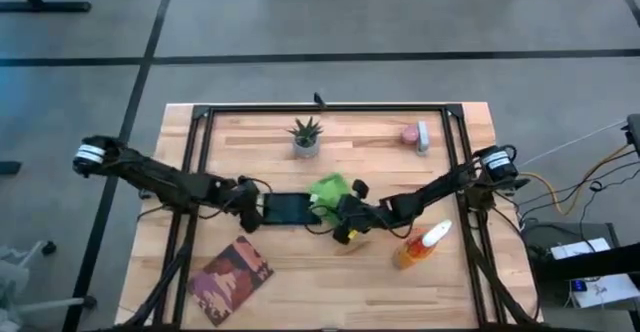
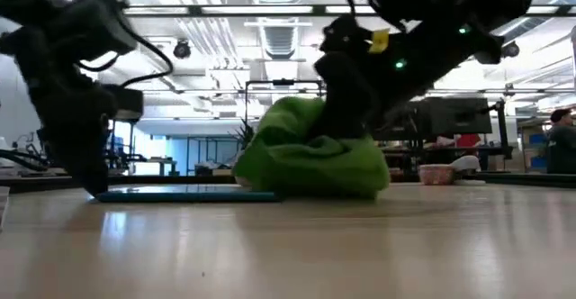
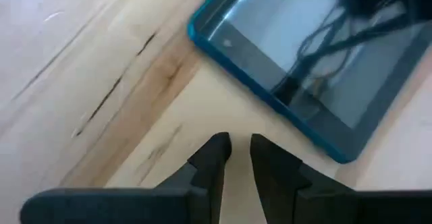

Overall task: Apply microfiber cloth
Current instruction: Wipe the front of the tablet with the microfiber cloth

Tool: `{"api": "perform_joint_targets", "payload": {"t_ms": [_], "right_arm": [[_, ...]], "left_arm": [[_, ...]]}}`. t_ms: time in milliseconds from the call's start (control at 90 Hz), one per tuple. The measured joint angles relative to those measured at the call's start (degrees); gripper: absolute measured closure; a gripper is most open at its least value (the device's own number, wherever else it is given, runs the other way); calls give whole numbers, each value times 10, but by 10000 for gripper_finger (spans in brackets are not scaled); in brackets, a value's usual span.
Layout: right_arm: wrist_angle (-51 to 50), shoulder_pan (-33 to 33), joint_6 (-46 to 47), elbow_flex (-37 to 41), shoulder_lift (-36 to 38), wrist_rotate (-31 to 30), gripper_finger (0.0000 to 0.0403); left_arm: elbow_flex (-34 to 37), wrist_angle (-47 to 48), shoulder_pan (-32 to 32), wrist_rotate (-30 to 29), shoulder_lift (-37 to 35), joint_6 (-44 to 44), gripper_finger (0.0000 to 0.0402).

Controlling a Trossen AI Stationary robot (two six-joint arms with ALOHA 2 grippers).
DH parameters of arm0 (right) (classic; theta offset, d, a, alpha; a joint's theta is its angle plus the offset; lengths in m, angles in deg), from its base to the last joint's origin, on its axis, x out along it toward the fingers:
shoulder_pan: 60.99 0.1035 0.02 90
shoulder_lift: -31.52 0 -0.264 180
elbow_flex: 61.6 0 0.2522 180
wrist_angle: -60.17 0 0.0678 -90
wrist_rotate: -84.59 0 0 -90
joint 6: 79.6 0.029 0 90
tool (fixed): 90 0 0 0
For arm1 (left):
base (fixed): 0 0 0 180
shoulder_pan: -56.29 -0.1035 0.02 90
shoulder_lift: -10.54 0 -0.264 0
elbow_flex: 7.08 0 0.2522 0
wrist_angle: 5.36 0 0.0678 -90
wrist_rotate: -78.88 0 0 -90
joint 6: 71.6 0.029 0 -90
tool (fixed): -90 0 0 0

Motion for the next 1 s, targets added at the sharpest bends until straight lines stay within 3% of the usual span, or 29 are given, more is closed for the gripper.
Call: {"api": "perform_joint_targets", "payload": {"t_ms": [122,300,544,700,844,1000], "right_arm": [[-4,-2,-20,-63,-43,-1,400],[-24,-13,-37,-129,-84,-5,400],[-67,-22,17,-138,-116,-34,400],[-60,-24,23,-136,-123,-32,400],[-34,-28,18,-137,-129,-17,400],[-12,-31,5,-148,-144,-3,400]], "left_arm": [[24,-132,18,-4,11,40,342],[23,-223,42,-24,64,97,342],[-6,-238,52,-30,96,142,342],[-24,-318,55,-37,97,211,342],[-23,-369,56,-85,132,247,342],[-28,-379,56,-108,205,225,342]]}}
